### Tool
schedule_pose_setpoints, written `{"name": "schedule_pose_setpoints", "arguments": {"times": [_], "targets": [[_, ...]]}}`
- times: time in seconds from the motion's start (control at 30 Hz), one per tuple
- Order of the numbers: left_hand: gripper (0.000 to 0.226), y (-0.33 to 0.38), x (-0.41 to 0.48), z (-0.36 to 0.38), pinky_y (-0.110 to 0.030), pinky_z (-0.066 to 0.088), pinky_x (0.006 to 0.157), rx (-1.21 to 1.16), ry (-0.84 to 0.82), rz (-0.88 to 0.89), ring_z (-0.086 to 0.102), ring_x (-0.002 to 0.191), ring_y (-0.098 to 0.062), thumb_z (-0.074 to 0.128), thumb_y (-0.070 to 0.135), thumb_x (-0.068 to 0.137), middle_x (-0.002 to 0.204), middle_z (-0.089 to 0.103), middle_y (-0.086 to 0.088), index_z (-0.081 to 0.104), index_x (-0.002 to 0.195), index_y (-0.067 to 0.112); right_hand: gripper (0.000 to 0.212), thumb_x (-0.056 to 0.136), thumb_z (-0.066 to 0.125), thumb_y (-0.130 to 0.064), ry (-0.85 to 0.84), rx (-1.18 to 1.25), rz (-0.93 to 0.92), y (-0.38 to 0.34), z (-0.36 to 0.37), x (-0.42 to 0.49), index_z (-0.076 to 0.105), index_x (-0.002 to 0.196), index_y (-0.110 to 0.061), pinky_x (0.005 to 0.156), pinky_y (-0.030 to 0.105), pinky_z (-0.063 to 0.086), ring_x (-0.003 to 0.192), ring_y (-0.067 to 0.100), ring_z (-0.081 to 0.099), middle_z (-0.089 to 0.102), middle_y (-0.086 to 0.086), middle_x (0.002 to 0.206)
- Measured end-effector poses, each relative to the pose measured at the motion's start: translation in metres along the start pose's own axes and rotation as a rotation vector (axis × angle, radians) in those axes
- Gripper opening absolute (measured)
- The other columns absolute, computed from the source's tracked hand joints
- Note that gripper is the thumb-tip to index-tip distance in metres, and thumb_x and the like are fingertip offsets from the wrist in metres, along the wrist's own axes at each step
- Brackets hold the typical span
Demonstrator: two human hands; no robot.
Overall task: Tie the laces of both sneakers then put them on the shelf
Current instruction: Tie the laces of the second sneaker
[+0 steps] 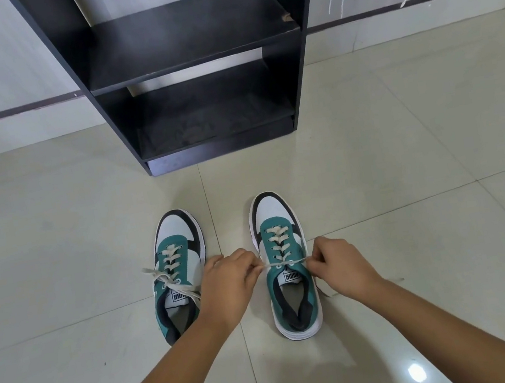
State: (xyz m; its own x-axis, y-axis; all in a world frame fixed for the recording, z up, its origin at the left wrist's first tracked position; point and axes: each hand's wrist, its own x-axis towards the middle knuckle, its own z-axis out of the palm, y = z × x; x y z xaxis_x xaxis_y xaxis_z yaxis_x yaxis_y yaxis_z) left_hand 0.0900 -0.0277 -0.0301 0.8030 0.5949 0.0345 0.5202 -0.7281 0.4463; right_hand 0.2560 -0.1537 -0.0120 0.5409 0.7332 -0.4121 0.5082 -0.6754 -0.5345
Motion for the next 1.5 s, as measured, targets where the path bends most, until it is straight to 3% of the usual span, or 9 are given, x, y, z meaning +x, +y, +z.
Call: {"name": "schedule_pose_setpoints", "arguments": {"times": [0.33,0.4,0.5,0.6,0.67,0.8,0.97,1.33,1.5], "targets": [[0.028,-0.007,0.006,-0.007,-0.041,0.025,0.105,-0.214,-0.177,-0.149,0.05,0.069,-0.004,0.039,0.028,0.098,0.072,0.057,0.009,0.052,0.073,0.03,0.03,0.096,0.043,-0.03,-0.202,0.004,-0.031,0.006,-0.015,0.004,0.044,0.068,-0.019,0.063,0.031,0.038,0.072,0.019,0.052,0.058,0.0,0.074],[0.03,-0.003,0.005,-0.012,-0.035,0.032,0.095,-0.538,-0.114,-0.258,0.054,0.076,-0.005,0.036,0.025,0.099,0.08,0.06,0.006,0.057,0.078,0.031,0.031,0.099,0.039,-0.028,-0.221,0.218,-0.044,0.003,-0.022,0.0,0.052,0.074,-0.016,0.067,0.026,0.038,0.075,0.014,0.05,0.055,-0.002,0.077],[0.036,0.013,0.01,-0.023,-0.025,0.039,0.078,-0.98,-0.137,-0.446,0.062,0.074,-0.01,0.031,0.021,0.101,0.092,0.068,-0.002,0.063,0.096,0.005,0.035,0.101,0.037,-0.025,-0.242,0.624,-0.042,-0.01,-0.025,-0.004,0.067,0.102,-0.01,0.072,0.0,0.04,0.087,-0.008,0.059,0.066,-0.011,0.098],[0.033,0.026,0.017,-0.032,-0.019,0.046,0.066,-1.195,-0.156,-0.46,0.057,0.055,-0.014,0.031,0.023,0.1,0.092,0.073,-0.004,0.048,0.078,0.008,0.043,0.102,0.031,-0.026,-0.29,0.896,-0.096,-0.018,-0.02,-0.002,0.068,0.096,-0.004,0.088,0.012,0.042,0.097,0.004,0.063,0.071,0.0,0.099],[0.029,0.032,0.019,-0.035,-0.015,0.041,0.054,-1.209,-0.153,-0.455,0.048,0.049,-0.011,0.032,0.024,0.1,0.082,0.068,-0.002,0.048,0.078,0.013,0.037,0.102,0.032,-0.023,-0.297,1.055,-0.114,-0.021,-0.018,-0.001,0.06,0.087,-0.004,0.09,0.028,0.046,0.088,0.02,0.061,0.067,0.007,0.085],[0.025,0.037,0.02,-0.033,-0.017,0.032,0.05,-1.155,-0.158,-0.378,0.037,0.047,-0.009,0.032,0.024,0.101,0.073,0.056,0.0,0.054,0.09,0.016,0.021,0.1,0.038,-0.016,-0.28,1.195,-0.085,-0.022,-0.013,-0.002,0.056,0.096,-0.005,0.073,0.022,0.05,0.07,0.019,0.052,0.054,0.003,0.068],[0.024,0.036,0.019,-0.027,-0.018,0.029,0.049,-1.154,-0.197,-0.322,0.034,0.046,-0.008,0.034,0.02,0.1,0.067,0.05,0.001,0.057,0.099,0.014,0.027,0.1,0.037,-0.009,-0.28,1.231,-0.1,-0.021,-0.003,-0.004,0.062,0.111,-0.013,0.076,0.024,0.047,0.064,0.014,0.051,0.05,0.002,0.064],[0.032,0.033,0.025,-0.028,-0.02,0.032,0.051,-1.359,-0.457,-0.436,0.037,0.046,-0.009,0.047,0.013,0.094,0.063,0.058,-0.001,0.051,0.122,0.029,0.02,0.098,0.04,-0.004,-0.298,1.253,-0.069,-0.024,0.004,-0.001,0.036,0.081,-0.016,0.068,0.021,0.047,0.064,0.018,0.054,0.048,0.009,0.063],[0.013,0.032,0.028,-0.027,-0.014,0.031,0.046,-1.371,-0.448,-0.466,0.035,0.043,-0.006,0.049,0.012,0.094,0.057,0.059,0.001,0.061,0.097,0.01,0.012,0.097,0.04,-0.003,-0.341,1.105,-0.117,-0.024,0.001,-0.003,0.042,0.093,-0.014,0.07,0.02,0.044,0.065,0.015,0.052,0.049,0.012,0.069]]}}
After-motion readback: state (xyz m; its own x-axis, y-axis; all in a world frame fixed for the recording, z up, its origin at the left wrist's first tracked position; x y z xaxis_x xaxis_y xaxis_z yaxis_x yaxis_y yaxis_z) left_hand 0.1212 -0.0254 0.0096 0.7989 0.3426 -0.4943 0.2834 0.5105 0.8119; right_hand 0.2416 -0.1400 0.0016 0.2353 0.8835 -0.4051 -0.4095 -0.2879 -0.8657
